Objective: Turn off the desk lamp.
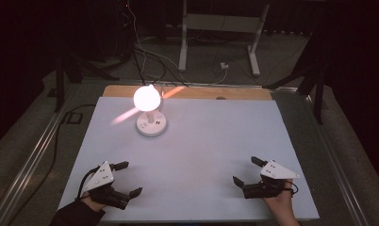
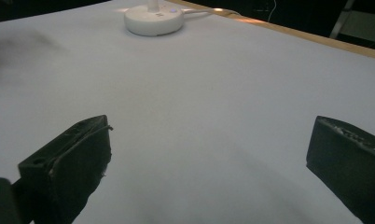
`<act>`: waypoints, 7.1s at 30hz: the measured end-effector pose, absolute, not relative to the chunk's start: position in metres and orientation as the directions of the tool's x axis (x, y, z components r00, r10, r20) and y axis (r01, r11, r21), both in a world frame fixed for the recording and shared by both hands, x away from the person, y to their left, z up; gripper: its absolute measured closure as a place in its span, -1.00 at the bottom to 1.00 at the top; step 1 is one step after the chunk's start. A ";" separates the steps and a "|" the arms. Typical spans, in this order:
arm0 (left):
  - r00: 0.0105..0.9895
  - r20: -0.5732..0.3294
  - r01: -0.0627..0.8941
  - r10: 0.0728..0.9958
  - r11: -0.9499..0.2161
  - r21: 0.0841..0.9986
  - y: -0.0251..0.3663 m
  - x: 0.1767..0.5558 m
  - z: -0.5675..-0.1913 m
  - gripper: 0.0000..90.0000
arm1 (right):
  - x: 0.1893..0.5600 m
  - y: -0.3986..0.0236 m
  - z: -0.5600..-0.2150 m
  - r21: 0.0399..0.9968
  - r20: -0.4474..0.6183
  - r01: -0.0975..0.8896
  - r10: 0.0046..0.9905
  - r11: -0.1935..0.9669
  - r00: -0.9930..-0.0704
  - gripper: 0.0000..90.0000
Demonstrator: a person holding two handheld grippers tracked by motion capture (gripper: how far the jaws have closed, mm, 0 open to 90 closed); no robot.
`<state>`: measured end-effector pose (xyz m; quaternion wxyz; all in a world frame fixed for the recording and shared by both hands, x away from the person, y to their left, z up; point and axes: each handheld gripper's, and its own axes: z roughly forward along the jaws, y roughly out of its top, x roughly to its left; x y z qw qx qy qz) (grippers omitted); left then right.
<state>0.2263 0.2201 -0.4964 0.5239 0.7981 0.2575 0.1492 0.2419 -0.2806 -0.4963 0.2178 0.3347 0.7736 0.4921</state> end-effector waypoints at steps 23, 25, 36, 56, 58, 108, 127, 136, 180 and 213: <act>0.832 -0.028 0.256 0.554 -0.340 0.905 0.217 0.226 -0.495 -0.99 | 0.243 -0.282 -0.492 0.914 -0.027 0.281 0.733 0.294 -0.679 -1.00; 0.834 -0.027 0.256 0.551 -0.343 0.904 0.216 0.226 -0.494 -0.99 | 0.242 -0.281 -0.492 0.914 -0.029 0.277 0.731 0.295 -0.682 -1.00; 0.841 -0.034 0.252 0.539 -0.335 0.908 0.211 0.224 -0.486 -0.99 | 0.241 -0.281 -0.491 0.919 -0.020 0.277 0.736 0.280 -0.677 -1.00; 0.842 -0.032 0.243 0.539 -0.326 0.913 0.196 0.239 -0.462 -0.99 | 0.238 -0.280 -0.488 0.928 -0.011 0.267 0.733 0.261 -0.680 -1.00; 0.841 -0.033 0.243 0.539 -0.323 0.915 0.194 0.242 -0.460 -0.99 | 0.238 -0.280 -0.488 0.927 -0.013 0.266 0.733 0.263 -0.680 -1.00; 0.675 -0.055 0.332 0.736 -0.237 0.913 0.147 0.330 -0.451 -0.99 | 0.236 -0.281 -0.486 0.935 0.010 0.263 0.725 0.237 -0.689 -1.00; 0.624 -0.072 0.392 0.778 -0.233 0.890 0.148 0.364 -0.465 -0.92 | 0.236 -0.281 -0.487 0.934 0.010 0.264 0.723 0.240 -0.691 -1.00; 0.563 -0.036 0.413 0.826 -0.243 0.878 0.149 0.373 -0.472 -0.28 | 0.237 -0.282 -0.487 0.935 0.015 0.266 0.723 0.235 -0.691 -1.00; 0.512 -0.008 0.499 0.859 -0.290 0.817 0.152 0.406 -0.509 1.00 | 0.237 -0.282 -0.487 0.934 0.016 0.268 0.723 0.236 -0.691 -1.00; 0.516 -0.008 0.482 0.857 -0.282 0.830 0.153 0.407 -0.504 1.00 | 0.236 -0.282 -0.487 0.934 0.012 0.265 0.720 0.240 -0.694 -1.00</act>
